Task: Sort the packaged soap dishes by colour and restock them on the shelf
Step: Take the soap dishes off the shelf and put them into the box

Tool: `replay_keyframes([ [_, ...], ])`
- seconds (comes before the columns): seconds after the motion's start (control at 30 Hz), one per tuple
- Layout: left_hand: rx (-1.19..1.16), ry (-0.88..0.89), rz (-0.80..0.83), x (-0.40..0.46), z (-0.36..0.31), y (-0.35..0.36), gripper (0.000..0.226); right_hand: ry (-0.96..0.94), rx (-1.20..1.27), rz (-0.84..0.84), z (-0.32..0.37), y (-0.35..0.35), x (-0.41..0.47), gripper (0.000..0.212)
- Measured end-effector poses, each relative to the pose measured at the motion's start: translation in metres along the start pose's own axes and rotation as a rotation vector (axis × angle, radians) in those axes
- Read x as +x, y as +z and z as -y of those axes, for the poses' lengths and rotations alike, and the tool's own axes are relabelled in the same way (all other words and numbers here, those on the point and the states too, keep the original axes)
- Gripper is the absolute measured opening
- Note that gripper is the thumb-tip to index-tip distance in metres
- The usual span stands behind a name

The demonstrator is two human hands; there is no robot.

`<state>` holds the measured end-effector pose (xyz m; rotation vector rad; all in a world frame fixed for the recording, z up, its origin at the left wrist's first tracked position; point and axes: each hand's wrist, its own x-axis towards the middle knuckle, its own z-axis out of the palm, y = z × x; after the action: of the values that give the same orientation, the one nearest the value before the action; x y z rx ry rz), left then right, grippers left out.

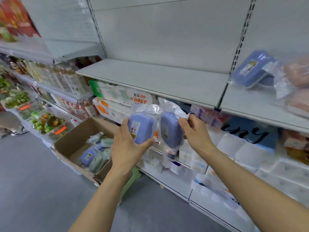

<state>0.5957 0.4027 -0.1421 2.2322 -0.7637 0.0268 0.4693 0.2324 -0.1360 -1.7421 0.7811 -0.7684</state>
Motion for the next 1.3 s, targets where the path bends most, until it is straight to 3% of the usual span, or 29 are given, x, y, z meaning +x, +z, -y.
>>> replay_keyframes([
  [0.27, 0.056, -0.164, -0.036, 0.088, 0.098, -0.047, 0.102, 0.036, -0.054, 0.094, 0.010, 0.130, 0.071, 0.030],
  [0.53, 0.156, -0.241, 0.139, 0.195, 0.260, -0.070, 0.101, 0.184, -0.011, 0.090, -0.010, 0.315, 0.120, 0.030],
  [0.8, 0.326, -0.430, 0.415, 0.310, 0.466, -0.082, 0.090, 0.617, 0.003, 0.040, -0.082, 0.520, 0.143, 0.027],
  [0.97, 0.348, -0.530, 0.597, 0.358, 0.569, -0.048, 0.096, 0.908, 0.101, 0.018, -0.134, 0.628, 0.153, 0.023],
  [1.3, 0.463, -0.513, 0.773, 0.374, 0.680, 0.022, 0.110, 1.168, 0.202, 0.023, -0.202, 0.731, 0.162, 0.018],
])
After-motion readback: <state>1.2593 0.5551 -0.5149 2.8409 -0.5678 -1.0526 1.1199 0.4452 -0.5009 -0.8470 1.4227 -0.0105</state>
